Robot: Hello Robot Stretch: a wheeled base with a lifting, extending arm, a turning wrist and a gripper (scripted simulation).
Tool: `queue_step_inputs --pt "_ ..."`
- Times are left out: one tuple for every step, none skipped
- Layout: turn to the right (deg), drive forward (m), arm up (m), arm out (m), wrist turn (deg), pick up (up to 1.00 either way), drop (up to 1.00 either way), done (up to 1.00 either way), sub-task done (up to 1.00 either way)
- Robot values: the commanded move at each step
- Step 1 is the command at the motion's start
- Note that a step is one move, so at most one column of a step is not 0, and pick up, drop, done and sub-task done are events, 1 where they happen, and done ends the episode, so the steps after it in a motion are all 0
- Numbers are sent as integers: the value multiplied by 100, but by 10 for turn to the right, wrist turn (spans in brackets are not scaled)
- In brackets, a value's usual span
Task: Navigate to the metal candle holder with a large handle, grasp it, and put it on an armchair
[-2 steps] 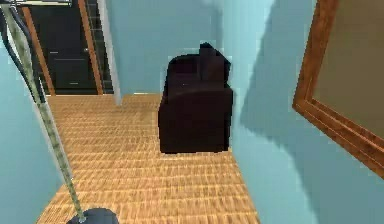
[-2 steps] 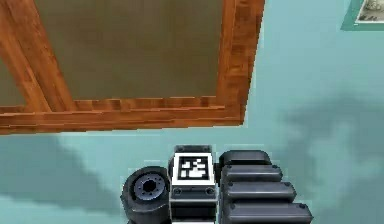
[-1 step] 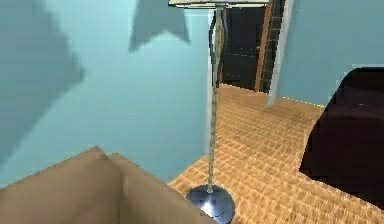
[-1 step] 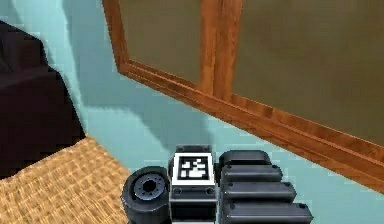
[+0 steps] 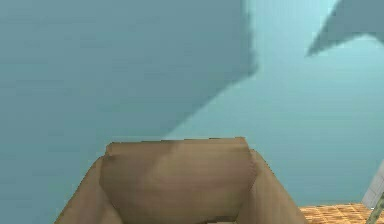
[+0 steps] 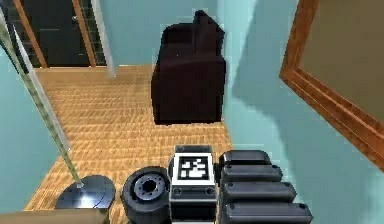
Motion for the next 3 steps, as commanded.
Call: queue_step_inputs --pt "-30 0 0 0 0 0 0 0 0" --pt "450 0 0 0 0 0 0 0 0" --pt "450 0 0 0 0 0 0 0 0"
